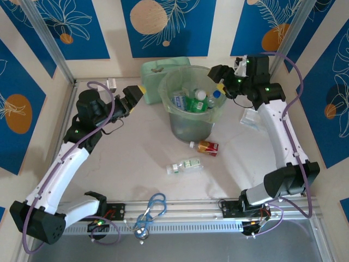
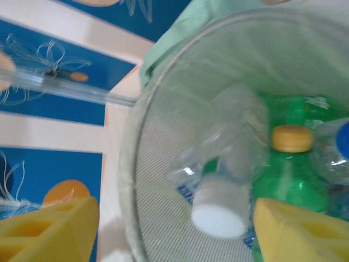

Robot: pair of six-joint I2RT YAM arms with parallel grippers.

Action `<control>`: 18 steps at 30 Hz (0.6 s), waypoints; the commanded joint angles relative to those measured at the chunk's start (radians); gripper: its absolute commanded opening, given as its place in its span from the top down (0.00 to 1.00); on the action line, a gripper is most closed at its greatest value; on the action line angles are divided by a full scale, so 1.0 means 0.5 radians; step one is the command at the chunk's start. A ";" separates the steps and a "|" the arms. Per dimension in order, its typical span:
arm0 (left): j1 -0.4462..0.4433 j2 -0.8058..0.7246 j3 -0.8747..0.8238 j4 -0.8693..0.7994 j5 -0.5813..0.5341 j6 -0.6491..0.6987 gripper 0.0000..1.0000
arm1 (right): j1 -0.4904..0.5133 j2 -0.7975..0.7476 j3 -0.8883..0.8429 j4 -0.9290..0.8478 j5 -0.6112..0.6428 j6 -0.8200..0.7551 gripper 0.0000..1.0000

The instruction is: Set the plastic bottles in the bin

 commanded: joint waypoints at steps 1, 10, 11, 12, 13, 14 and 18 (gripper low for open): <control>0.020 -0.050 -0.039 -0.039 0.043 0.070 0.06 | -0.085 -0.067 0.037 -0.065 -0.048 -0.067 0.20; 0.018 -0.026 -0.137 0.003 0.052 0.055 0.13 | -0.131 -0.428 -0.280 -0.273 0.136 -0.105 0.21; 0.020 -0.027 -0.150 0.007 0.056 0.051 0.13 | -0.132 -0.486 -0.381 -0.287 0.168 -0.062 0.22; 0.020 -0.033 -0.166 0.013 0.059 0.043 0.14 | -0.133 -0.554 -0.497 -0.299 0.201 0.014 0.23; 0.018 -0.040 -0.183 0.015 0.056 0.042 0.15 | -0.131 -0.626 -0.657 -0.309 0.221 0.103 0.25; 0.020 -0.050 -0.199 0.015 0.056 0.042 0.15 | -0.124 -0.694 -0.812 -0.309 0.236 0.184 0.27; 0.018 -0.086 -0.268 0.001 0.040 0.036 0.16 | -0.017 -1.013 -1.392 -0.200 0.339 0.632 0.28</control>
